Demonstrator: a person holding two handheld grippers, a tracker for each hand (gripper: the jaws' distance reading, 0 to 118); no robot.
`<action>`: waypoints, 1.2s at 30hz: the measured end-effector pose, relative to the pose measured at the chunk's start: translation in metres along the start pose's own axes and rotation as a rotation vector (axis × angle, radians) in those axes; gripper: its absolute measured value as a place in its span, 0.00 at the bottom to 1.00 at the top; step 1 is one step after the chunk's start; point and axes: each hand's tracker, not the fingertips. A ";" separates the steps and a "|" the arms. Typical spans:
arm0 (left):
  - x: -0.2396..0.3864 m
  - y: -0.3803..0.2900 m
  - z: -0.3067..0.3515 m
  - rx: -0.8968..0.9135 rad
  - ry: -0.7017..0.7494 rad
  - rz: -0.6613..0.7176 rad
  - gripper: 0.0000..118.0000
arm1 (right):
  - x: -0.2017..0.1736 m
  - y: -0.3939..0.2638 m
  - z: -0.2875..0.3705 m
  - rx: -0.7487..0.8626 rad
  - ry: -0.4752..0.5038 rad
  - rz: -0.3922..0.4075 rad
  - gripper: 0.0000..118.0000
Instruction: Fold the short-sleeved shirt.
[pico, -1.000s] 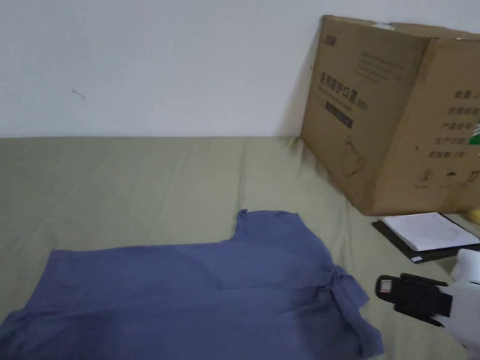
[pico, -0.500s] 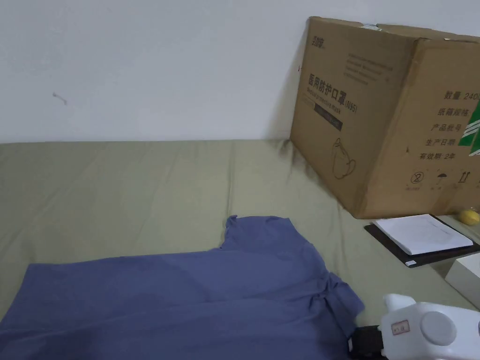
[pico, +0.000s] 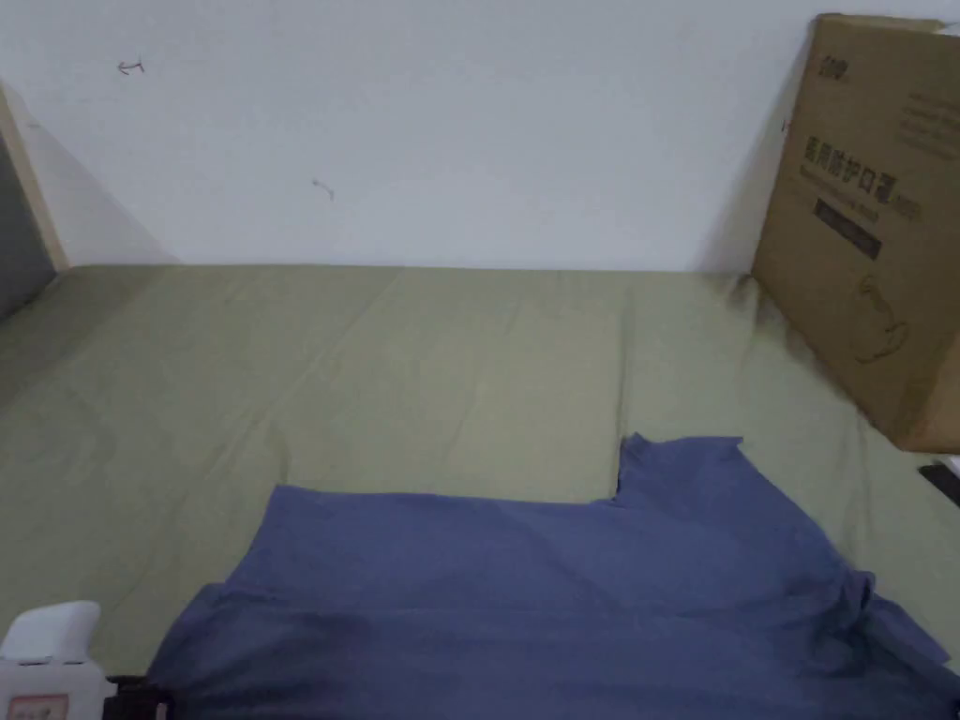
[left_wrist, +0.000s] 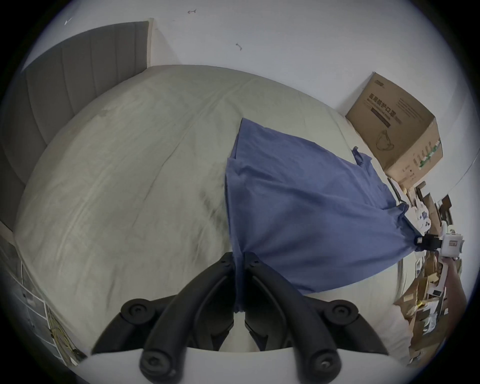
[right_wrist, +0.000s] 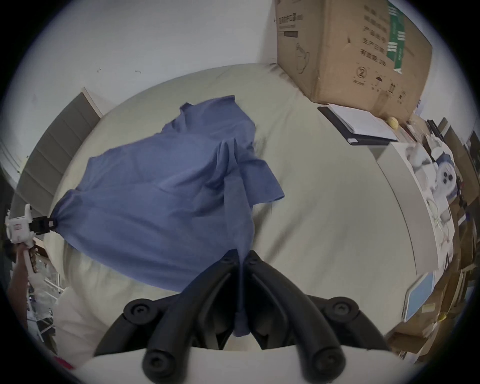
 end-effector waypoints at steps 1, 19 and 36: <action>-0.005 -0.006 0.005 0.000 -0.012 0.010 0.03 | -0.003 -0.010 0.011 0.000 0.005 0.006 0.02; -0.013 -0.105 0.034 0.026 0.027 -0.011 0.98 | -0.009 -0.110 0.009 -0.036 -0.058 -0.062 1.00; 0.128 -0.107 0.143 0.700 -0.082 -0.240 0.00 | -0.146 -0.110 0.122 0.796 0.108 0.026 0.00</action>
